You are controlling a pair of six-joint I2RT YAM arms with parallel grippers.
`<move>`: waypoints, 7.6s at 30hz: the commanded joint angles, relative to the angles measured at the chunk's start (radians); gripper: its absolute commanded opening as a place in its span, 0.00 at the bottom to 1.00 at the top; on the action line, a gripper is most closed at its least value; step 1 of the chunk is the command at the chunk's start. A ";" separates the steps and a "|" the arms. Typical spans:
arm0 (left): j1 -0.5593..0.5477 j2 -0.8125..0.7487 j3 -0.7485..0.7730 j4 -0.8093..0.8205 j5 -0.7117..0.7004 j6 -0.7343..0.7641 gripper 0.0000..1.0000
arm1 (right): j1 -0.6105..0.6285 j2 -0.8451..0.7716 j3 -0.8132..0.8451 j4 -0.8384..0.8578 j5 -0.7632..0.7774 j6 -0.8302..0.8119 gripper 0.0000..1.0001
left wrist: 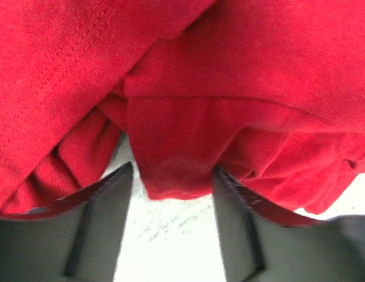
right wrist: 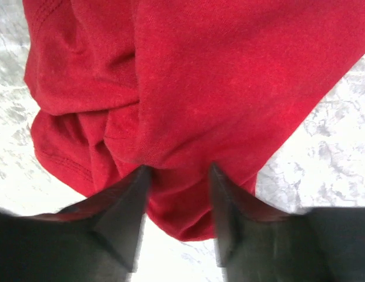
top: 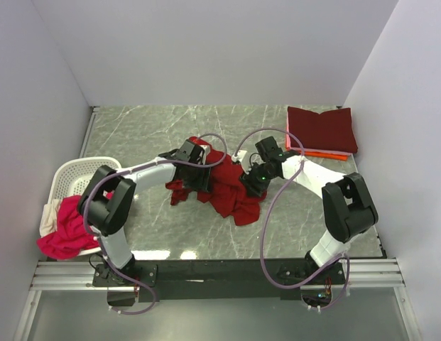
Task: Fold and stack the t-shirts
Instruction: Flatten the tshirt out
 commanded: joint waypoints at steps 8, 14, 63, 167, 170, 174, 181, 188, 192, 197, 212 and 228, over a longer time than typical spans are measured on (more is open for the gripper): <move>-0.001 -0.139 0.044 0.021 -0.019 -0.037 0.07 | 0.009 -0.076 0.155 -0.057 0.003 0.047 0.00; -0.001 -0.363 0.194 -0.091 -0.071 0.041 0.00 | 0.008 -0.206 0.365 -0.205 0.022 0.022 0.00; 0.335 0.238 0.892 0.229 0.046 -0.060 0.98 | -0.241 0.296 0.791 0.147 0.309 0.259 0.54; 0.163 -0.067 -0.152 0.225 -0.140 -0.460 0.64 | 0.175 -0.404 -0.391 -0.018 0.064 -0.331 0.56; 0.163 -0.007 -0.108 0.208 -0.185 -0.485 0.65 | 0.197 -0.367 -0.393 -0.014 0.094 -0.327 0.56; 0.164 0.063 -0.059 0.145 -0.290 -0.519 0.62 | 0.219 -0.358 -0.403 -0.011 0.094 -0.327 0.56; 0.167 0.137 -0.007 0.120 -0.377 -0.490 0.46 | 0.241 -0.320 -0.394 0.011 0.118 -0.312 0.56; 0.178 0.122 0.026 0.119 -0.378 -0.376 0.03 | 0.273 -0.242 -0.356 0.003 0.161 -0.283 0.17; 0.212 0.024 0.007 0.128 -0.362 -0.257 0.00 | 0.269 -0.307 -0.338 -0.018 0.193 -0.274 0.00; 0.314 -0.178 0.061 0.055 -0.295 -0.126 0.00 | 0.198 -0.448 -0.186 -0.115 0.224 -0.298 0.00; 0.459 -0.358 0.276 -0.220 -0.102 0.054 0.13 | -0.118 -0.840 -0.149 -0.466 0.117 -0.498 0.00; 0.457 -0.505 -0.042 -0.358 0.365 0.087 0.34 | -0.118 -1.001 -0.287 -0.683 0.028 -0.634 0.41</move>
